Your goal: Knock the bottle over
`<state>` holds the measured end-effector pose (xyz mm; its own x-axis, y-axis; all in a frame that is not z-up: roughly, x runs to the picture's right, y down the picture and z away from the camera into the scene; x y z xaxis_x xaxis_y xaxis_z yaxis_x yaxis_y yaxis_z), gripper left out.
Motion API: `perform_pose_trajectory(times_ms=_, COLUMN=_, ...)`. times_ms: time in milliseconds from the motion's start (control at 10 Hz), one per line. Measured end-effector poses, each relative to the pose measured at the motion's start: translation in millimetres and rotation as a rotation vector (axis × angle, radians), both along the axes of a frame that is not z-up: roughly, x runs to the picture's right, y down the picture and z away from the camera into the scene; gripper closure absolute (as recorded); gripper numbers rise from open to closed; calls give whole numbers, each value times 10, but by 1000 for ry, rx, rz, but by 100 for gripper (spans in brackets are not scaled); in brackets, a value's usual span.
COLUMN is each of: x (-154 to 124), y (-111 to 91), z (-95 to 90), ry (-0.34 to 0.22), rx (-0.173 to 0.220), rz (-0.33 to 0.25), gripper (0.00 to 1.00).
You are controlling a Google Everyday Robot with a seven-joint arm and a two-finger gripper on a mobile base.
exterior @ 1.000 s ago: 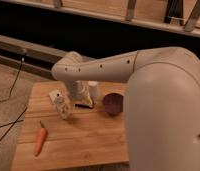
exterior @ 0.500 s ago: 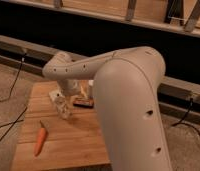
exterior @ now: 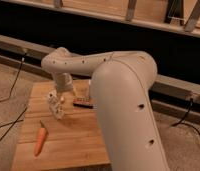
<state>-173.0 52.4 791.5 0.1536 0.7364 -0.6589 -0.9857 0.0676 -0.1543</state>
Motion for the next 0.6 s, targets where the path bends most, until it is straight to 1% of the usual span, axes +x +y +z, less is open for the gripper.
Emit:
perform_pose_trajectory(times_ms=100, x=4, y=-14, z=-116, ry=-53, rx=-60, rz=53, gripper=35)
perform_pose_trajectory(times_ms=300, x=63, y=-26, z=-186, ry=-82, rx=-98, rz=70, gripper=35)
perform_pose_trajectory(times_ms=400, x=131, y=-43, z=-188, ry=-84, rx=-107, rz=68, gripper=35)
perform_pose_trajectory(times_ms=600, x=238, y=-101, z=-156, ry=-75, rx=-94, rz=43, gripper=35)
